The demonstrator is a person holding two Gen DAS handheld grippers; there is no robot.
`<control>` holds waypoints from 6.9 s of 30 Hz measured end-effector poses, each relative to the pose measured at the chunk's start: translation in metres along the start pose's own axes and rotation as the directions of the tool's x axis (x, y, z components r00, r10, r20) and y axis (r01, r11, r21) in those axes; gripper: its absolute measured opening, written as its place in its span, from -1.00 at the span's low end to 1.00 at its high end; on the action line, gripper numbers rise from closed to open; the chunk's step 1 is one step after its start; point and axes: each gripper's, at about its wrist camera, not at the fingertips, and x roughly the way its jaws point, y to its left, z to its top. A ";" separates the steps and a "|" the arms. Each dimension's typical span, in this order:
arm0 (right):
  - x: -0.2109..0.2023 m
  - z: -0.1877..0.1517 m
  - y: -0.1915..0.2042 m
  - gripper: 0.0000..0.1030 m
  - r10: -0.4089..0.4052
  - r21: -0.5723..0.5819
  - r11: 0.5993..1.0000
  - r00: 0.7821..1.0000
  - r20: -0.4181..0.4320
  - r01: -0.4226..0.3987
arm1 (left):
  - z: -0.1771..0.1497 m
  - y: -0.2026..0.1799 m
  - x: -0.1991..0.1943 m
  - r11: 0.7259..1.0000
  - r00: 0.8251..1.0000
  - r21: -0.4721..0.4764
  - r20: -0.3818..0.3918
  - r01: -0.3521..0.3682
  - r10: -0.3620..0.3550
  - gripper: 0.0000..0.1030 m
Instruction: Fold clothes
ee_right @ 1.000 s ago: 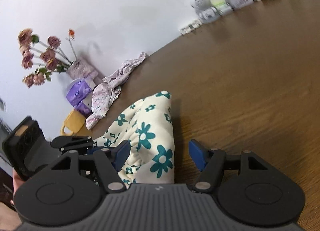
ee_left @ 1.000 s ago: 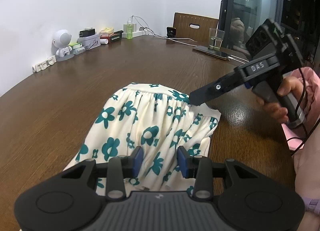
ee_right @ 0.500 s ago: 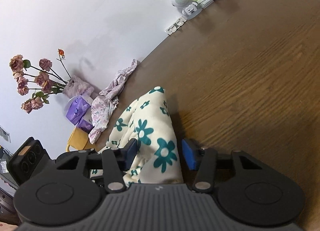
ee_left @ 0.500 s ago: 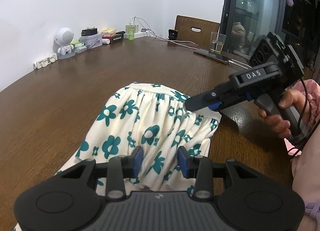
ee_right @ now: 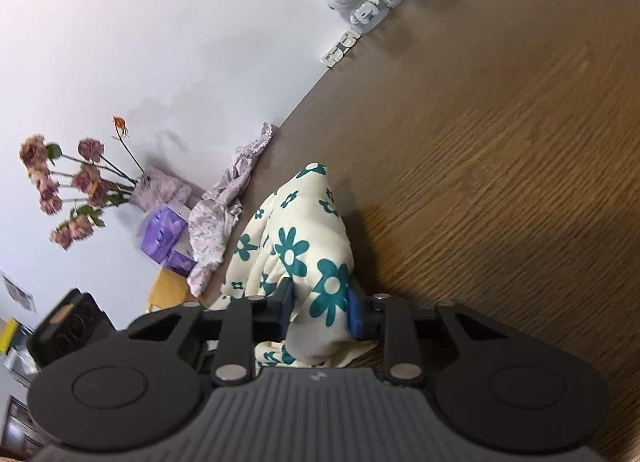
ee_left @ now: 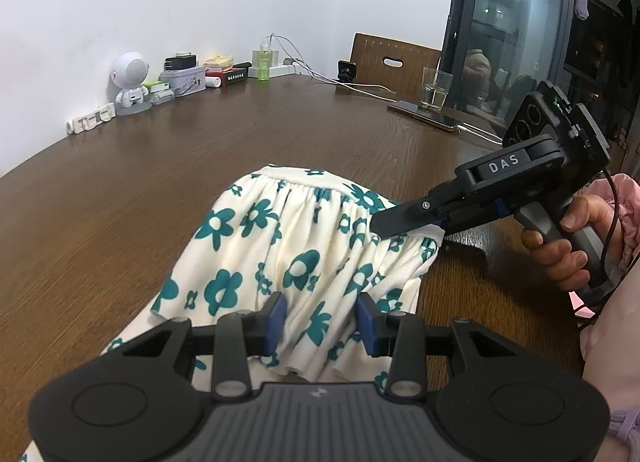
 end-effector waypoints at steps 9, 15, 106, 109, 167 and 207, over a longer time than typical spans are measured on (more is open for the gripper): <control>-0.008 0.020 0.038 -0.71 -0.084 -0.227 0.970 0.996 0.017 0.085 | 0.015 -0.019 0.000 0.997 0.998 0.044 0.005 -0.066 0.066 -0.26; -0.024 0.045 0.076 -0.71 -0.206 -0.504 0.836 0.975 0.080 0.218 | 0.034 -0.031 0.004 0.989 0.993 0.082 0.016 -0.120 0.119 -0.29; 0.017 -0.057 0.181 -0.20 -0.183 -0.796 0.599 0.982 -0.038 0.081 | -0.008 0.031 -0.064 0.951 0.967 -0.209 0.062 -0.229 0.247 -0.40; 0.022 -0.051 0.177 -0.43 -0.186 -0.788 0.612 0.981 -0.056 0.071 | -0.008 0.031 -0.064 0.949 0.967 -0.218 0.063 -0.229 0.248 -0.39; 0.031 -0.156 0.212 -0.98 -0.368 -0.757 -0.518 0.903 -0.222 -0.397 | -0.008 0.034 -0.062 0.941 0.967 -0.245 0.044 -0.233 0.251 -0.31; -0.020 -0.004 0.082 0.62 -0.066 -0.405 0.914 0.995 -0.074 0.030 | 0.000 -0.011 -0.077 0.978 0.976 -0.044 0.066 -0.204 0.207 0.03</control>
